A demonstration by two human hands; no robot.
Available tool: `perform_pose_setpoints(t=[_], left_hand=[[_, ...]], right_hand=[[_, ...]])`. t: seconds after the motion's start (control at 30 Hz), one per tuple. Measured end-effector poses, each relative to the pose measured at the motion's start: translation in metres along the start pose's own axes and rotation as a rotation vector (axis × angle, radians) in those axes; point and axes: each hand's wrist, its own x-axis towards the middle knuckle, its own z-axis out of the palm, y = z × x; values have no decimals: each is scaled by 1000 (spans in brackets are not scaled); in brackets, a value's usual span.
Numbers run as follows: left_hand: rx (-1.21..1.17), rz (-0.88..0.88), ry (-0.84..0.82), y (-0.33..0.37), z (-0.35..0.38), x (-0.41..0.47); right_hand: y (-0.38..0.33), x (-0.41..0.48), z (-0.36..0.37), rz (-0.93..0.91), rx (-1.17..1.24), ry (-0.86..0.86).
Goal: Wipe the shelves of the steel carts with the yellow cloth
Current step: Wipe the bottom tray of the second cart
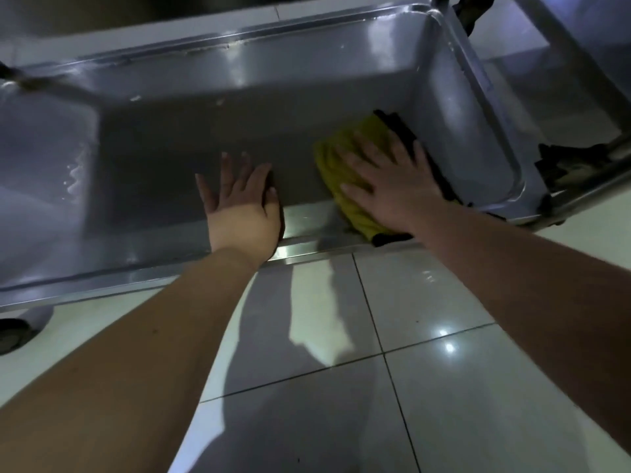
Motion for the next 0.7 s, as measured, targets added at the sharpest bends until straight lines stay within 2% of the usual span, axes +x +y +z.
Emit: perform_pose_setpoints(t=[0.1, 0.17, 0.3, 0.4, 0.57, 0.63, 0.7], left_hand=[[-16, -58, -3, -2, 3, 0], [-25, -61, -5, -2, 5, 0], [-70, -46, 9, -3, 5, 0], [-165, -68, 51, -4, 3, -2], [-374, -95, 182, -3, -6, -5], [-404, -142, 184, -6, -8, -6], [-397, -143, 157, -6, -7, -7]], right_hand=[[83, -5, -7, 295, -14, -2], [115, -14, -10, 499, 5, -7], [83, 3, -9, 663, 68, -7], [13, 31, -6, 491, 72, 0], [-137, 47, 8, -76, -96, -61], [-153, 48, 11, -231, -115, -81], [-134, 53, 8, -256, -59, -38]])
